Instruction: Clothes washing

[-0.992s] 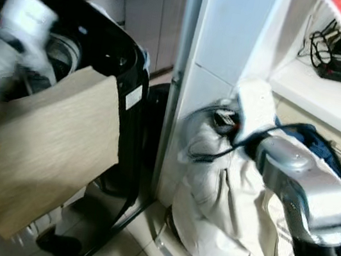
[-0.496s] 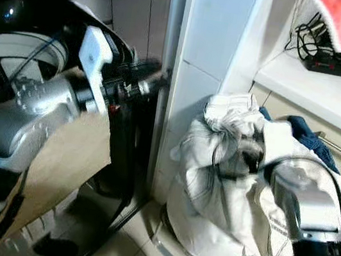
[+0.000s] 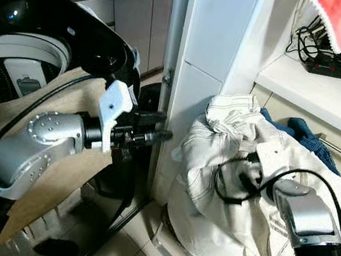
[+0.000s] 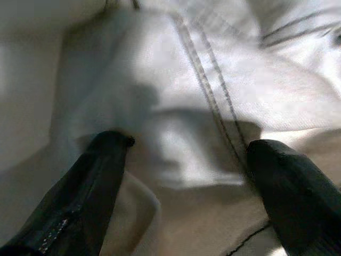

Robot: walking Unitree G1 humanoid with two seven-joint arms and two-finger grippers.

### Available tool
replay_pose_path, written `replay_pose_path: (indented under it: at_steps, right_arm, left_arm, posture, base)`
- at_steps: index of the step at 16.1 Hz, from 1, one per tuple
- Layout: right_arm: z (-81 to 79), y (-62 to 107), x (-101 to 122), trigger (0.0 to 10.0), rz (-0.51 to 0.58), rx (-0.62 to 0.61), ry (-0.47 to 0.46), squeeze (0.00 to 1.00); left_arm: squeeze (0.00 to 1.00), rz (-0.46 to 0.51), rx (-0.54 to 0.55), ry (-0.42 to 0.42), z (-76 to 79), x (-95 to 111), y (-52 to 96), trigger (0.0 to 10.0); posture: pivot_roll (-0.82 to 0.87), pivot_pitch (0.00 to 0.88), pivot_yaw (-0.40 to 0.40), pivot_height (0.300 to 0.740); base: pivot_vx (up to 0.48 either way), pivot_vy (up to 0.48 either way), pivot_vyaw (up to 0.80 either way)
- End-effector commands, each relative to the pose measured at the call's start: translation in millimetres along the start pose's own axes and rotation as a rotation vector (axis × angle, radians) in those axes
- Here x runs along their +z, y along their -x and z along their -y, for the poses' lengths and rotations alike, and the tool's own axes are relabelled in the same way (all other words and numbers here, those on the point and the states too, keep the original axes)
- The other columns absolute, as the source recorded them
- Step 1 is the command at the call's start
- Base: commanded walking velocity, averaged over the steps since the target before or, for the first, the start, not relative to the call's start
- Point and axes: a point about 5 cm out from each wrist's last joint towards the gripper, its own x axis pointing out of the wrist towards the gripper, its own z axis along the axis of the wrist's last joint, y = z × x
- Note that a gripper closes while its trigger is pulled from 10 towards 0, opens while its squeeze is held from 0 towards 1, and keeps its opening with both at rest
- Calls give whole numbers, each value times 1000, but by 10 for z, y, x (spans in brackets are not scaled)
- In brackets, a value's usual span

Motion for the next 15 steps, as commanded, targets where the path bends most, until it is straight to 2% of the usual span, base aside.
replay_pose_path:
  at_steps: [1,2,3,4,8,15]
  right_arm:
    - [3,-22,-62,10000,-34,18,23,0]
    - [-11,-30,-86,10000,-44,36,27,0]
    - [-18,-36,-91,3137,-43,49,20,0]
    - [-32,-52,-92,0,-37,76,7,0]
    - [-43,-78,-98,0,-27,93,-6,0]
    - [-59,-65,-65,0,10,121,-14,0]
  left_arm:
    - [0,-38,-15,-10,45,-42,2,10000]
    - [0,-50,-20,-5,64,-51,8,10000]
    - [0,-54,-24,-2,74,-54,11,10000]
    - [0,-68,-44,2,100,-71,24,10000]
    - [0,-76,-85,18,162,-93,43,10000]
    - [0,-85,-80,13,159,-92,43,10000]
  posture:
    - [-94,0,8,740]
    - [-94,0,8,740]
    - [-94,0,8,740]
    - [-88,0,6,740]
    - [-88,0,9,740]
    - [-91,0,13,740]
  base:
    - [0,0,0]
    - [0,0,0]
    - [0,0,0]
    - [0,0,0]
    - [0,0,0]
    - [0,0,0]
